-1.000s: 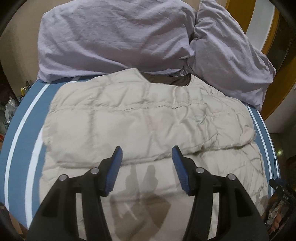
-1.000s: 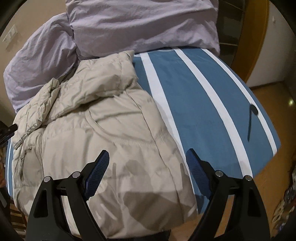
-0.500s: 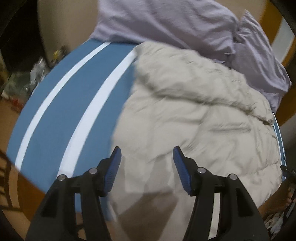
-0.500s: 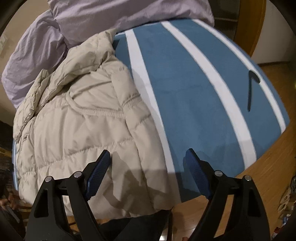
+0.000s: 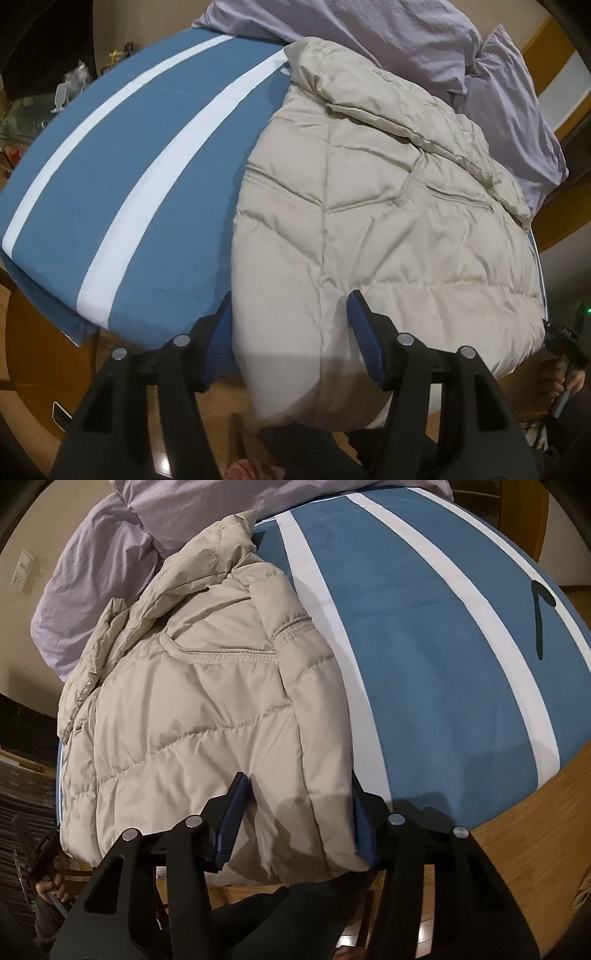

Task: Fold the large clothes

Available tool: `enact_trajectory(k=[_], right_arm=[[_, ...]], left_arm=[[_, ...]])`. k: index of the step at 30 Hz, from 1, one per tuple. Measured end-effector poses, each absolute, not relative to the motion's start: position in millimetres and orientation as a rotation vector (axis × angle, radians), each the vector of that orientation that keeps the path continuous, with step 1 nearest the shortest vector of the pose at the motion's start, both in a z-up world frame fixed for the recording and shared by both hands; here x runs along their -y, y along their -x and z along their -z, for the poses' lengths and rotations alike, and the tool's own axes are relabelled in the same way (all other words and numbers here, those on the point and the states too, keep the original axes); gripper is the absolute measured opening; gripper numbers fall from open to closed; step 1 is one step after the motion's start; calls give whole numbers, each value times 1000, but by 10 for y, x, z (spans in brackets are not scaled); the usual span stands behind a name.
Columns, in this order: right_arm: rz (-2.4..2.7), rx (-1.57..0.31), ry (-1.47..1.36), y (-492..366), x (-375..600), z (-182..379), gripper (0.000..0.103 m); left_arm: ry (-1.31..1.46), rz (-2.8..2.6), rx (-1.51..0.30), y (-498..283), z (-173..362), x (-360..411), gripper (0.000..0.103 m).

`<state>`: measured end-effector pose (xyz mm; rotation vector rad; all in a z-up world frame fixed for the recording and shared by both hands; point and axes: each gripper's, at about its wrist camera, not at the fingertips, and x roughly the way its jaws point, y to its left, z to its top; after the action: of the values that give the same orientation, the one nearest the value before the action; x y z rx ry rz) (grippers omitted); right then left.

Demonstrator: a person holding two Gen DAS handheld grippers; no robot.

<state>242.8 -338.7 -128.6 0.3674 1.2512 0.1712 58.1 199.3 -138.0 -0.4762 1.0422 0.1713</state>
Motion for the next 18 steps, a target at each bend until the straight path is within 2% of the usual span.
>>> enact_trajectory(k=[1,2,3,5,6,8,10,18], right_arm=[[-171,-1248,-373,-2422,3400,1288,54],[-167,-1244,-377,-2410,3407,1288,47],[-172,-1242,-385,-2393,3414,1295,32],[-199,-1240,-424,-2360,3428,1298,19],[-207,-1227,-433,-2343,3421,1272,14],[-207,-1205,-449,-2338,3414,1217,12],[-208,-1176,-474,-2325,3424,1145,10],[-224,-981,-543,-2442,3347,540,9]], left_arm=[[474,-169,-1038,-562,1383,-1980,61],[479,-168,-1036,-549,1387,-1983,59],[491,-162,-1032,-541,1388,-1993,55],[538,-130,-1025,-518,1396,-2011,34],[550,-121,-1016,-506,1378,-2014,30],[556,-111,-999,-501,1315,-1999,17],[554,-99,-977,-501,1219,-2001,13],[517,-44,-868,-637,665,-1992,9]])
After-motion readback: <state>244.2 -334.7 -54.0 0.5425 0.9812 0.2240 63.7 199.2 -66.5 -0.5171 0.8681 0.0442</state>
